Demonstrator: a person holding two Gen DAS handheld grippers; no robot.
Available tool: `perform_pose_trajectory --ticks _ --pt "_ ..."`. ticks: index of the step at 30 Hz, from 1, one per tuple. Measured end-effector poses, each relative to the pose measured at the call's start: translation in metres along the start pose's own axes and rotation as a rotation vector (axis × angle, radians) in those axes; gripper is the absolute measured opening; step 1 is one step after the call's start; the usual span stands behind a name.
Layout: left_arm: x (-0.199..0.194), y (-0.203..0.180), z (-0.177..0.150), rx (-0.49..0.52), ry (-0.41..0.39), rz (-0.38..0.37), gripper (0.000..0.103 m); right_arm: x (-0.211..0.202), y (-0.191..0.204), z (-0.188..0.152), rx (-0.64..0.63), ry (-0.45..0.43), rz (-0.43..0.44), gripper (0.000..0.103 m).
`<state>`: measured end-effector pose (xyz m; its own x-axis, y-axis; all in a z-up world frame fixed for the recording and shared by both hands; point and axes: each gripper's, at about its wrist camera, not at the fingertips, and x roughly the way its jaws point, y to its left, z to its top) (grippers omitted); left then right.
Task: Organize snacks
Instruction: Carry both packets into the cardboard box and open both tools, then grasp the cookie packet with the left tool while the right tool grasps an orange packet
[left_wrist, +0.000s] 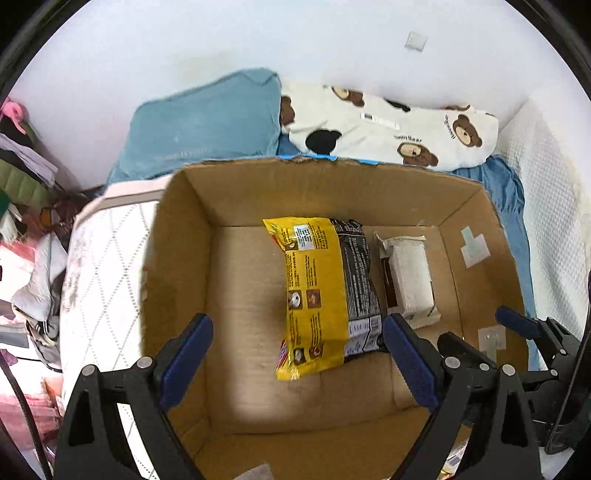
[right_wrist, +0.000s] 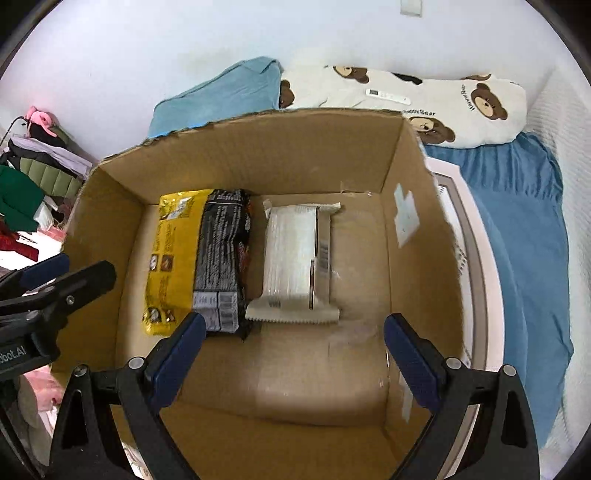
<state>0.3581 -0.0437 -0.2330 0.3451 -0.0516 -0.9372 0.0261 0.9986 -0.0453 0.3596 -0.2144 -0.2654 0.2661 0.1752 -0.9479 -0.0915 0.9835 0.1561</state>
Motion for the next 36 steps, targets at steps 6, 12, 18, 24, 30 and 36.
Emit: perform_pose_trajectory --ticks 6,12,18,24,30,36 --pt "-0.034 0.003 -0.021 -0.009 -0.090 0.002 0.094 -0.039 0.009 -0.025 -0.017 -0.076 -0.023 0.099" --pt "-0.063 0.008 -0.050 -0.031 -0.154 -0.009 0.094 -0.077 0.014 -0.056 -0.009 -0.164 -0.030 0.099" --pt "-0.088 0.009 -0.078 -0.039 -0.216 0.002 0.094 -0.111 0.018 -0.089 0.002 -0.246 -0.033 0.099" --pt "-0.110 0.010 -0.102 -0.056 -0.249 -0.006 0.094 -0.137 0.020 -0.114 0.016 -0.293 -0.014 0.099" --pt "-0.119 0.015 -0.127 -0.078 -0.254 -0.011 0.094 -0.147 0.019 -0.138 0.040 -0.296 0.014 0.099" --pt "-0.092 0.013 -0.160 -0.098 -0.140 -0.037 0.094 -0.125 0.001 -0.174 0.090 -0.202 0.030 0.099"
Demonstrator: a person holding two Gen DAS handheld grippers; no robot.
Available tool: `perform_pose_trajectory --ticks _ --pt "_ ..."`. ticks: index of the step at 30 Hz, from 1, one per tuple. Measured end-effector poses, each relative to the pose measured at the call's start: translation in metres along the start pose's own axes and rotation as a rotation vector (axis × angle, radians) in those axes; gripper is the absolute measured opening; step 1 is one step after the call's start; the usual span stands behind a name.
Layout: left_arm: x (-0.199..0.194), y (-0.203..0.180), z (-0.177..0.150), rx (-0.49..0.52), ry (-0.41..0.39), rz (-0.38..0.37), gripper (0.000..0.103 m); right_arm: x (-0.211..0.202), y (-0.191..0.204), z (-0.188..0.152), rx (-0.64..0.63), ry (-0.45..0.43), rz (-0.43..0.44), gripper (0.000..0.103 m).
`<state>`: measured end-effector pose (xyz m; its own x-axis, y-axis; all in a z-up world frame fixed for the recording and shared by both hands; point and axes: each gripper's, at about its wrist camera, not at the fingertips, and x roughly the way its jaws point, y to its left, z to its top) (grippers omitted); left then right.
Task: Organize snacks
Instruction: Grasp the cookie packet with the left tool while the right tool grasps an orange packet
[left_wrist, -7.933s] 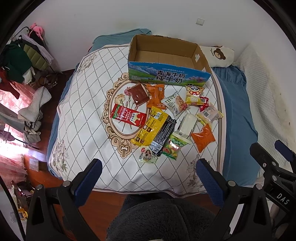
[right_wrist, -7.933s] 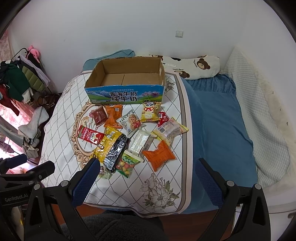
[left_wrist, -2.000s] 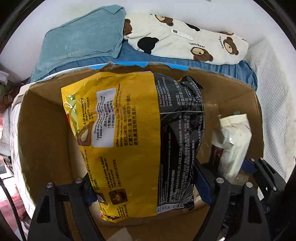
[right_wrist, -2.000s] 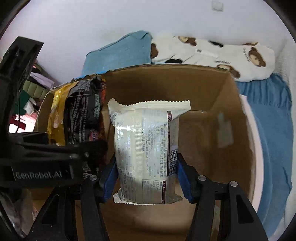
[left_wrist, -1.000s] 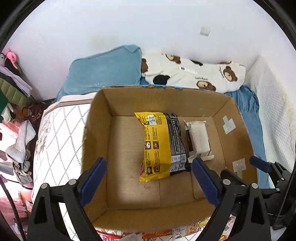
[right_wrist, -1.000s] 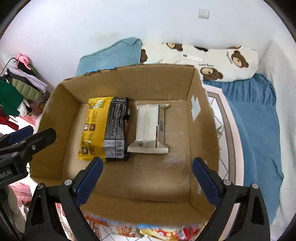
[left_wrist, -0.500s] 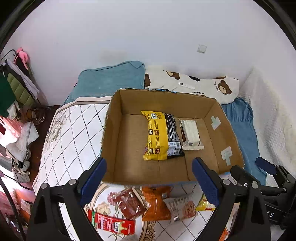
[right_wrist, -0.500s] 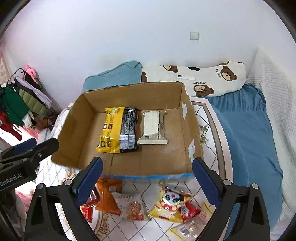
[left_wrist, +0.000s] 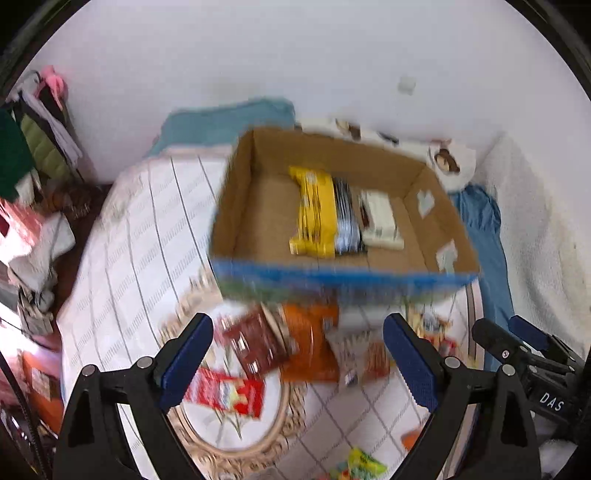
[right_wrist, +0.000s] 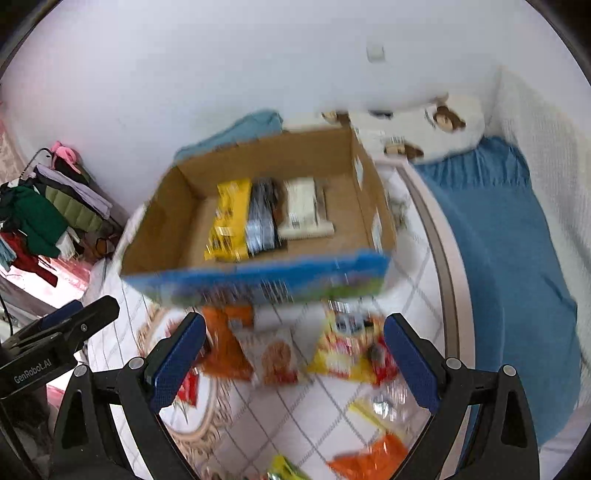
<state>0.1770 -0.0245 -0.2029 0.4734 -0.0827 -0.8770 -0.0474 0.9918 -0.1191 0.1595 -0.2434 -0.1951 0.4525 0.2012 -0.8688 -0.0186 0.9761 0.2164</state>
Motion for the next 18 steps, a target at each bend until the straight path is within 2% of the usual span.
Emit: perform_pose_trajectory --ticks 4,12,15,16,18 --pt "0.029 -0.005 -0.029 0.002 0.112 0.004 0.094 0.019 -0.030 -0.031 0.064 0.091 -0.029 0.099" --pt "0.079 -0.018 -0.109 0.059 0.349 0.013 0.094 0.041 -0.120 -0.123 0.381 0.280 -0.039 0.099" --pt "0.093 -0.022 -0.124 0.053 0.413 0.008 0.094 0.056 -0.147 -0.158 0.521 0.335 -0.002 0.098" --pt "0.095 -0.024 -0.125 0.045 0.421 -0.002 0.094 0.061 -0.151 -0.164 0.545 0.342 0.011 0.097" --pt "0.099 -0.030 -0.117 0.021 0.420 -0.020 0.094 0.073 -0.154 -0.174 0.569 0.356 0.036 0.086"
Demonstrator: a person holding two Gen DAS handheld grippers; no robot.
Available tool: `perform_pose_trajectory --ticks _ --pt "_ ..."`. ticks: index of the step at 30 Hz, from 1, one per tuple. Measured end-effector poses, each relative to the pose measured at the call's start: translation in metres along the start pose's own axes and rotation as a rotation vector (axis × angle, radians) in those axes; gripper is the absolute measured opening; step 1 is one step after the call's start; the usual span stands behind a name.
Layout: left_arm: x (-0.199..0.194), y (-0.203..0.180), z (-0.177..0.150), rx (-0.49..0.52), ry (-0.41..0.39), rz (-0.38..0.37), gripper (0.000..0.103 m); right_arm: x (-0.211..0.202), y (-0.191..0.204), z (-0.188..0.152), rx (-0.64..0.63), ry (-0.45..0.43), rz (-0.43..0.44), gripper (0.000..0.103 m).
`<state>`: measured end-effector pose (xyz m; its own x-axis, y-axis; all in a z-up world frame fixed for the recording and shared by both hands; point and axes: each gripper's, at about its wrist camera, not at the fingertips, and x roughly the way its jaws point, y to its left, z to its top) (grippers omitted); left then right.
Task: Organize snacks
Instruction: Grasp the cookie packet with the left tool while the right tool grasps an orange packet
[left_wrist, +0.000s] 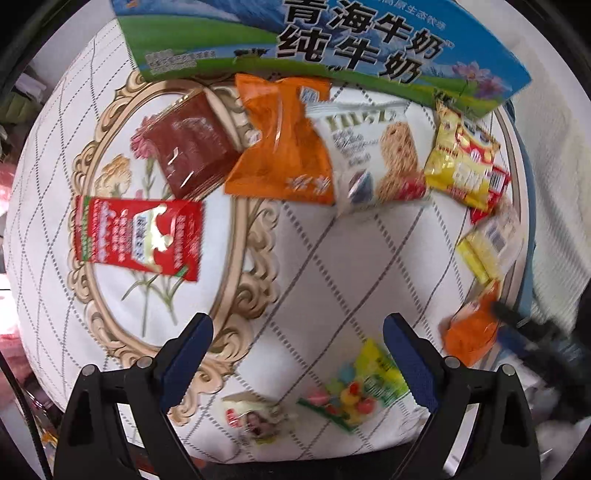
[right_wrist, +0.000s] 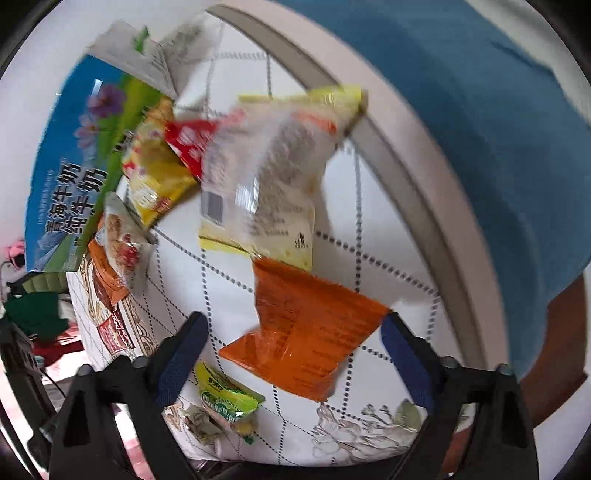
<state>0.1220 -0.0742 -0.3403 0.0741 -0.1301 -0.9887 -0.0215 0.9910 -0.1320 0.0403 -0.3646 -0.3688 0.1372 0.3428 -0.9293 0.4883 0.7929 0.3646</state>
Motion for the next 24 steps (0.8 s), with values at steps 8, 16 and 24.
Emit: perform_pose_trajectory --ticks 8,16,24 --pt "0.011 -0.040 0.069 -0.039 -0.003 -0.047 0.094 0.013 0.030 -0.015 -0.242 -0.060 -0.131 0.067" --pt "0.039 -0.057 0.093 -0.008 0.008 -0.009 0.052 0.022 0.055 -0.027 -0.406 -0.066 -0.230 0.067" --pt "0.045 -0.031 0.005 0.120 0.081 0.044 0.050 0.022 0.054 -0.049 -0.453 -0.040 -0.235 0.067"
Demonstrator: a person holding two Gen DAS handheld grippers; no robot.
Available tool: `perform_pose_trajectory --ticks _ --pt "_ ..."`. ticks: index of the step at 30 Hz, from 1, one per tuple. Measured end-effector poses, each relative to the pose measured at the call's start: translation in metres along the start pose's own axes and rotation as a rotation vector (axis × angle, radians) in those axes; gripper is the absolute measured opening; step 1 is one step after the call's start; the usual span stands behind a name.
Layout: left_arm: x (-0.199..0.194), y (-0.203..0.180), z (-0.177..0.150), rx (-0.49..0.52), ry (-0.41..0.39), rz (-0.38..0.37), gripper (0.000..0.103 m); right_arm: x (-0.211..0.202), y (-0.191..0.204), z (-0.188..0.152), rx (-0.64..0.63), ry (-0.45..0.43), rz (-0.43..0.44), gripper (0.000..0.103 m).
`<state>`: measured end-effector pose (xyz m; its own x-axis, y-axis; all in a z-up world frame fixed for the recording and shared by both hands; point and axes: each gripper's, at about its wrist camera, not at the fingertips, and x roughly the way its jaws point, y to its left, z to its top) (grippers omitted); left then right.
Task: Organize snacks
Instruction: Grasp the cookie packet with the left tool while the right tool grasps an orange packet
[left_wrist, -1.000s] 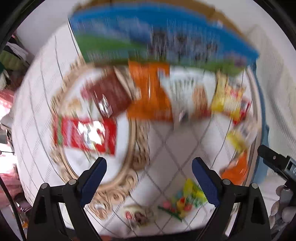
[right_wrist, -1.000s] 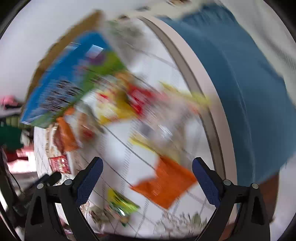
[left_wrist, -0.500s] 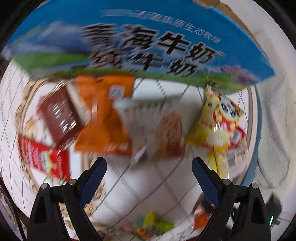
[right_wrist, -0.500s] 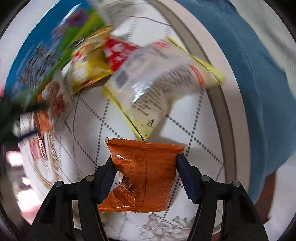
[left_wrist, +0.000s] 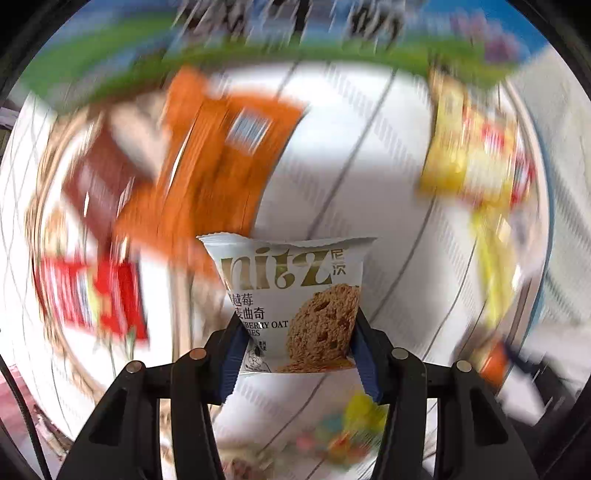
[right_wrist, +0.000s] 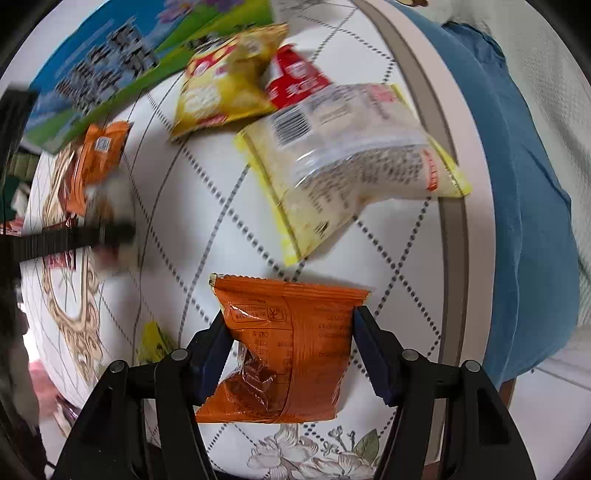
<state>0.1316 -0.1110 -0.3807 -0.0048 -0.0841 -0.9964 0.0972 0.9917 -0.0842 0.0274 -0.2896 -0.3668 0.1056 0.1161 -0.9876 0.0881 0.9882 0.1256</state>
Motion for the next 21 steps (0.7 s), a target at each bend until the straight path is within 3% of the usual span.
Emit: perform_pose_trajectory --ticks 6,14,21 --pt "0.016 0.019 -0.048 -0.023 0.024 -0.006 0.050 0.003 0.024 -0.013 -0.069 0.010 -0.007 0.067" --pt "0.032 0.030 -0.041 -0.078 0.026 -0.033 0.055 -0.008 0.022 -0.011 -0.037 0.017 0.014 0.071" --pt "0.042 0.040 -0.049 -0.101 0.040 -0.057 0.057 -0.007 -0.005 -0.018 0.072 0.065 0.080 0.072"
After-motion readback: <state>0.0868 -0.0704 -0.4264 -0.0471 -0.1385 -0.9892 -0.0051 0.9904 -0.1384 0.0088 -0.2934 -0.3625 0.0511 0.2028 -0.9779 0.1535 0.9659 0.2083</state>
